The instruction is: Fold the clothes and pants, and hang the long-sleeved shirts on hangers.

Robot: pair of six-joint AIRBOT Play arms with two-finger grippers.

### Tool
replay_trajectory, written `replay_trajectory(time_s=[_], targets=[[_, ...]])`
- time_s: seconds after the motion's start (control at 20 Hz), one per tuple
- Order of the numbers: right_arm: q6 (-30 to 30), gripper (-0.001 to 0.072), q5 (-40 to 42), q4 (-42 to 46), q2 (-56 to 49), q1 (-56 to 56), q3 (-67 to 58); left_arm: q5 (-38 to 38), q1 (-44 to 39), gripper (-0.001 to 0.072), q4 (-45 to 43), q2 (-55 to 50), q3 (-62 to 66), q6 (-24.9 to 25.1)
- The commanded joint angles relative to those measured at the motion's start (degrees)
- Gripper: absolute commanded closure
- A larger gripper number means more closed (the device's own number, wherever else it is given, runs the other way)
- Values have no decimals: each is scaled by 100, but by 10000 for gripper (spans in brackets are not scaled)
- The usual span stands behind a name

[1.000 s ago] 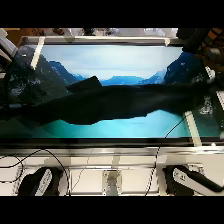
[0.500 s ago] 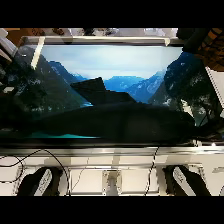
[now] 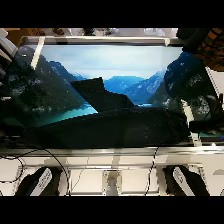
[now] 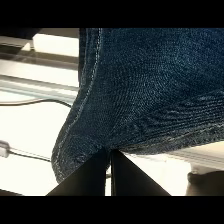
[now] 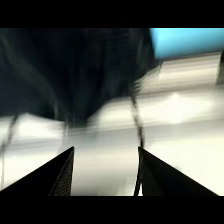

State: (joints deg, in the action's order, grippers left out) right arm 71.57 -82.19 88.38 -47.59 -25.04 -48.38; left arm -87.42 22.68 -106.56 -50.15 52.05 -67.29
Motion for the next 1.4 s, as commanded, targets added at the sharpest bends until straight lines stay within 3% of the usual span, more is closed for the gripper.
replay_trajectory(time_s=[0.0,0.05,0.15,0.4,0.75,1.0,1.15,1.2,1.25,1.3,1.35], targets=[[-737,250,1622,-533,-402,-4,-76,151,31,688,-81,-39,-2,175],[-887,198,1707,-586,-732,-4,-76,157,31,688,-81,-42,-2,175],[-1154,161,1746,-726,-1475,-4,-81,157,31,688,-81,-39,-2,175],[-2046,159,1746,-702,-2697,127,-570,151,151,688,-76,-42,-2,175],[-3093,162,1652,-1082,-2894,127,-1392,168,295,688,-28,-42,-2,175],[-3458,178,732,-1464,-3195,127,-1390,197,295,688,52,-44,-2,332],[-3504,180,625,-1908,-3370,280,-1390,278,297,687,184,-55,-2,363],[-3504,226,638,-1919,-3432,415,-1392,280,295,687,232,-55,-2,367],[-3504,399,664,-1908,-3477,551,-1392,278,297,688,273,-55,-2,367],[-3501,662,730,-1858,-3501,697,-1399,278,297,688,310,-55,-2,367],[-3418,695,848,-1768,-3499,813,-1427,280,295,688,385,-55,-2,369]])
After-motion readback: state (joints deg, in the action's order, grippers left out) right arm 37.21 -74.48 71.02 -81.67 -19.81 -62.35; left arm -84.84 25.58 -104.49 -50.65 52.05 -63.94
